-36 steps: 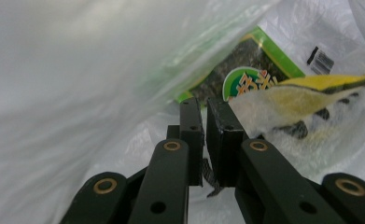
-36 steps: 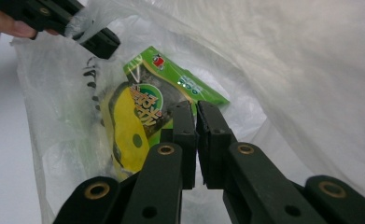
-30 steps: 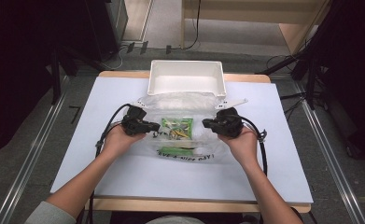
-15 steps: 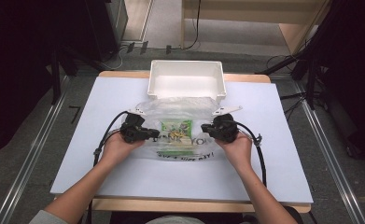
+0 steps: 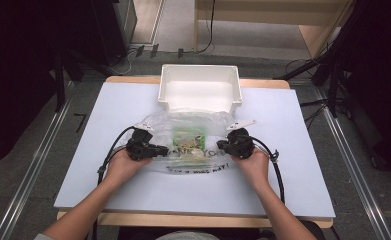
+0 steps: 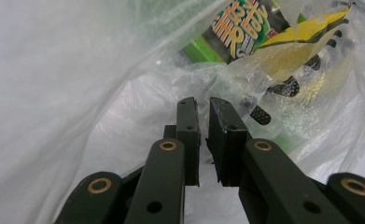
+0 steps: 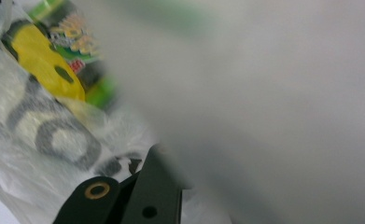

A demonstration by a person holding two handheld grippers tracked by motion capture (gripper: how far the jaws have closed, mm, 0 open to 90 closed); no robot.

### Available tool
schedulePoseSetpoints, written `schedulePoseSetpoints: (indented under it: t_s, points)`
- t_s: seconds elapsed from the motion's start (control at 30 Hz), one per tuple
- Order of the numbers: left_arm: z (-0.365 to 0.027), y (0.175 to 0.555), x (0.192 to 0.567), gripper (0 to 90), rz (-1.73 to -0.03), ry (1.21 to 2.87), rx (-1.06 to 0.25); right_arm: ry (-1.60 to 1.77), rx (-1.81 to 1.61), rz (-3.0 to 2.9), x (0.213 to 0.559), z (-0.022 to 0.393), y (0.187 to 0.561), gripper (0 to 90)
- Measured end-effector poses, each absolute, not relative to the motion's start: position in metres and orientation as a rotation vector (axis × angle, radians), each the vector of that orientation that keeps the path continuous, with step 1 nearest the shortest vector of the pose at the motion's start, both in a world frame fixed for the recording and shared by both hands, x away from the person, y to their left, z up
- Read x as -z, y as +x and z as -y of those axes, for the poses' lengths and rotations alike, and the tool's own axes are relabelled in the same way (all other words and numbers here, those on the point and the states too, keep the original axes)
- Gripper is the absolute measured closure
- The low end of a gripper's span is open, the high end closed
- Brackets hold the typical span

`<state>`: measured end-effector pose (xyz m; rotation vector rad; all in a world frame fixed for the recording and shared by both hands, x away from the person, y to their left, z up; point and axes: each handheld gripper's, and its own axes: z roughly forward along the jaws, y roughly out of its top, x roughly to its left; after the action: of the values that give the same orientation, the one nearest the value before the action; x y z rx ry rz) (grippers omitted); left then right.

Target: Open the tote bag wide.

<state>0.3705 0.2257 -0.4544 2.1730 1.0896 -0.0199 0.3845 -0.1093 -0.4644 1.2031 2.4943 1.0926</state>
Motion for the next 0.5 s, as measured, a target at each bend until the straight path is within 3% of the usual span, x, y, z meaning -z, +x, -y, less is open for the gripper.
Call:
schedulePoseSetpoints:
  t_s: [0.5]
  points:
    - [-0.239, 0.355, 0.456, 82.9, -1.124, 2.188, 0.043, 1.248, -1.035, -2.506, 0.471, 0.127, 0.369, 90.0]
